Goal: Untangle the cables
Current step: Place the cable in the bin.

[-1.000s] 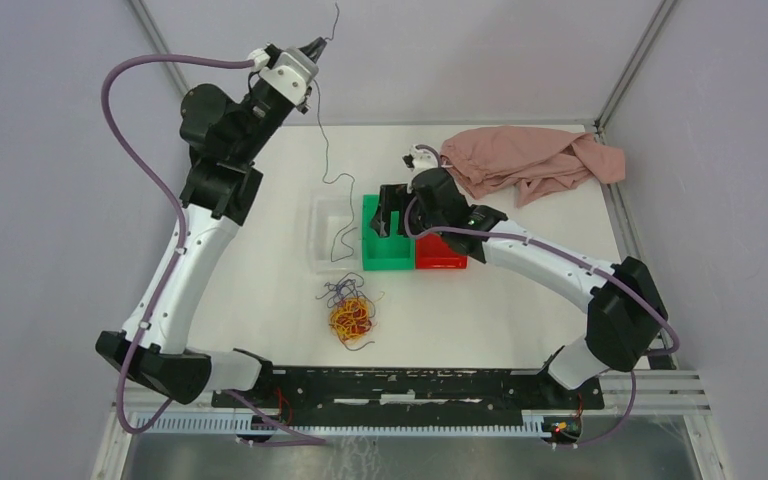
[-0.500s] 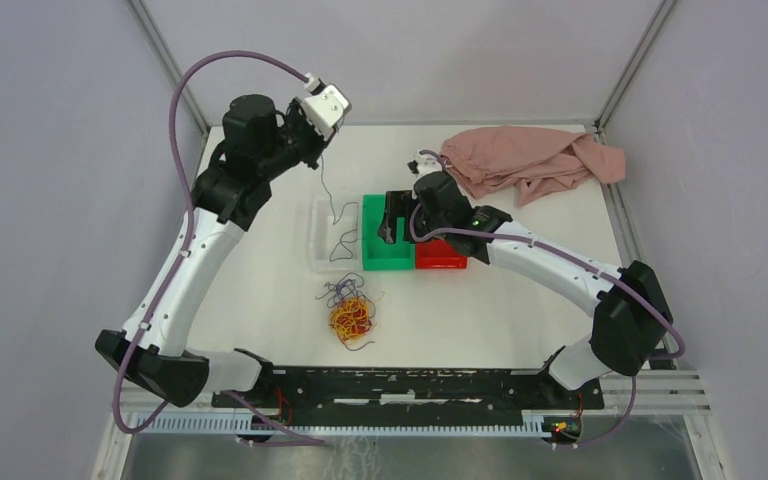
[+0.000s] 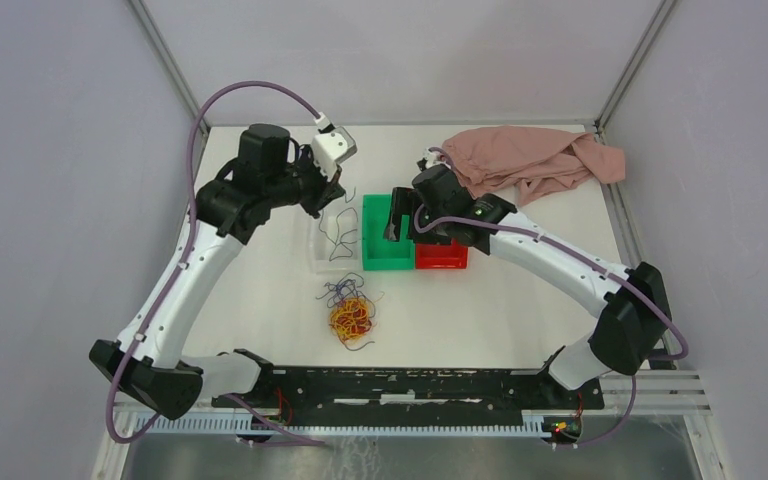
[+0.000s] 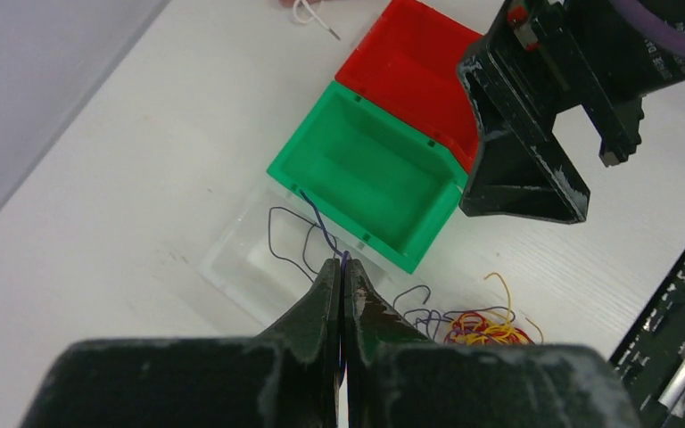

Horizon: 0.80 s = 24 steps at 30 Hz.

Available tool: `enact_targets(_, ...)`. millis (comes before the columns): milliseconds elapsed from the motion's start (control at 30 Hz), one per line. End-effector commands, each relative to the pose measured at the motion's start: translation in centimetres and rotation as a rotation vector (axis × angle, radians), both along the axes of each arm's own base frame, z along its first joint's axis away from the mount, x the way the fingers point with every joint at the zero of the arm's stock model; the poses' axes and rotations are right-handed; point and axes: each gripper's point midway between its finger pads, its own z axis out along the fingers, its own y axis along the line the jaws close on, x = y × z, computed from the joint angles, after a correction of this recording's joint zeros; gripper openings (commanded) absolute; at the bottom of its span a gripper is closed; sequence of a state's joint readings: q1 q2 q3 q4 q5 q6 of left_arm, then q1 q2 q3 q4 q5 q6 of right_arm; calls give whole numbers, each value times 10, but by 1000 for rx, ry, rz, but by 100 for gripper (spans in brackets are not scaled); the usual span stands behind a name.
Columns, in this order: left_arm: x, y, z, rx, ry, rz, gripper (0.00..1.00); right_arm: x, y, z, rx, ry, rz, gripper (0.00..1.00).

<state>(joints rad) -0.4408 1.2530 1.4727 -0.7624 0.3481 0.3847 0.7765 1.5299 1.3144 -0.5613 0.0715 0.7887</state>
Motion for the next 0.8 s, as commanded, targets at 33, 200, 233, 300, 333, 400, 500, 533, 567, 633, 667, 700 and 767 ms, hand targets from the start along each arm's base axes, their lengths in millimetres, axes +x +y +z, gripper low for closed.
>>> enact_targets(33, -32, -3, 1, -55, 103, -32, 3, -2, -4, 28, 48, 13, -56, 90)
enact_targets(200, -38, -3, -19, -17, 179, -51, 3, 0, -1, 30, 41, 11, -43, 90)
enact_targets(233, -37, -4, -23, -14, 195, -50, 3, 1, 0, 31, 39, 7, -36, 90)
enact_targets(300, -35, -7, -31, -13, 231, -55, 3, 3, 3, 35, 35, -5, -16, 90)
enact_targets(333, -34, -10, -36, -14, 251, -58, 3, 4, 4, 38, 36, -13, -5, 90)
enact_targets(400, -31, -13, -44, -9, 278, -63, 3, 7, 8, 42, 35, -30, 12, 90)
enact_targets(500, -20, -15, -58, 15, 300, -45, 3, 10, 12, 48, 43, -52, 32, 89)
enact_targets(533, -16, -16, -62, 23, 307, -42, 3, 10, 13, 50, 45, -57, 42, 89)
enact_targets(567, -13, -17, -65, 29, 312, -39, 3, 11, 14, 51, 46, -64, 48, 89)
enact_targets(633, -8, -19, -69, 34, 319, -40, 3, 11, 13, 55, 54, -85, 55, 89)
enact_targets(667, -7, -21, -71, 33, 323, -43, 3, 11, 12, 56, 54, -93, 55, 89)
enact_targets(700, -6, -23, -74, 32, 329, -47, 3, 12, 11, 58, 54, -104, 54, 89)
enact_targets(767, -4, -26, -78, 35, 342, -53, 3, 12, 8, 59, 43, -120, 53, 89)
